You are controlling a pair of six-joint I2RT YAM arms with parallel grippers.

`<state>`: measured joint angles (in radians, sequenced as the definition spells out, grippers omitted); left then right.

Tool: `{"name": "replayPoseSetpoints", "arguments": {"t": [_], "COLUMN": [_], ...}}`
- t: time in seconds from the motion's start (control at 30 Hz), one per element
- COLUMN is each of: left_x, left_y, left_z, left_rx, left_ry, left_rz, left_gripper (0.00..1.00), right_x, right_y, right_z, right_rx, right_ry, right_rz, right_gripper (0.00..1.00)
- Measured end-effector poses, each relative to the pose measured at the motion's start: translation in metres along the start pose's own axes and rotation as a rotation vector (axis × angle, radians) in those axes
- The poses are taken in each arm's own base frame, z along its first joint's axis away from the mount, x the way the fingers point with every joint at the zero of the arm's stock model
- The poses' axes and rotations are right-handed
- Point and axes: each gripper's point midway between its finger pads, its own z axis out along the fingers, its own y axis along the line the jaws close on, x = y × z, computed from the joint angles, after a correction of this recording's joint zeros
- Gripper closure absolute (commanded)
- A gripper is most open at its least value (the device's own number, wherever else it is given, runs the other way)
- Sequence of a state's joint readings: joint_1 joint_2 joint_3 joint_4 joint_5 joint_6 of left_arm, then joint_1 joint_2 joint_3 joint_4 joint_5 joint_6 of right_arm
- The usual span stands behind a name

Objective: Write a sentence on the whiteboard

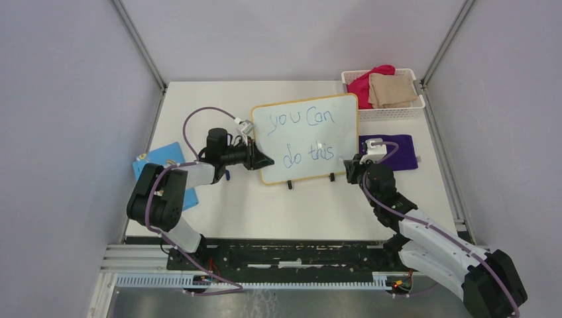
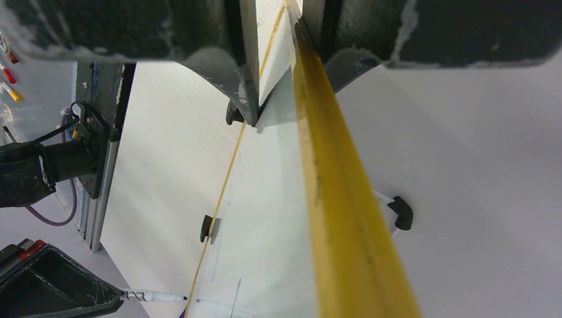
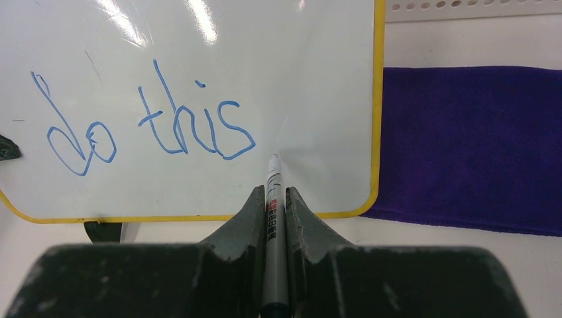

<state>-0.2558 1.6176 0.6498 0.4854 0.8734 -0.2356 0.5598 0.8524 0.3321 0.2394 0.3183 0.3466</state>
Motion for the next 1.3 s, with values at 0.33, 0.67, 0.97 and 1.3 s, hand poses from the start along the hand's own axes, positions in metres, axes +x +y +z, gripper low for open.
{"name": "replayPoseSetpoints", "arguments": {"t": [0.33, 0.67, 0.97, 1.3], "left_x": [0.0001, 0.0, 0.0, -0.0004], "left_y": [0.0001, 0.0, 0.0, -0.0001], "left_z": [0.0, 0.0, 0.0, 0.0006], "left_rx": [0.0, 0.0, 0.0, 0.0], "left_ry": [0.0, 0.0, 0.0, 0.0], "left_rz": [-0.001, -0.001, -0.001, 0.001], "left_gripper": [0.98, 0.98, 0.98, 0.98], "right_x": [-0.0001, 0.0009, 0.0039, 0.0045], "right_y": [-0.0001, 0.0002, 0.0004, -0.0005], "right_z": [0.0, 0.0022, 0.0057, 0.007], "right_rx": [0.0, 0.001, 0.004, 0.01], "right_ry": [0.0, 0.001, 0.008, 0.008], "right_rz": [-0.003, -0.003, -0.006, -0.006], "right_gripper": [1.0, 1.0, 1.0, 1.0]}}
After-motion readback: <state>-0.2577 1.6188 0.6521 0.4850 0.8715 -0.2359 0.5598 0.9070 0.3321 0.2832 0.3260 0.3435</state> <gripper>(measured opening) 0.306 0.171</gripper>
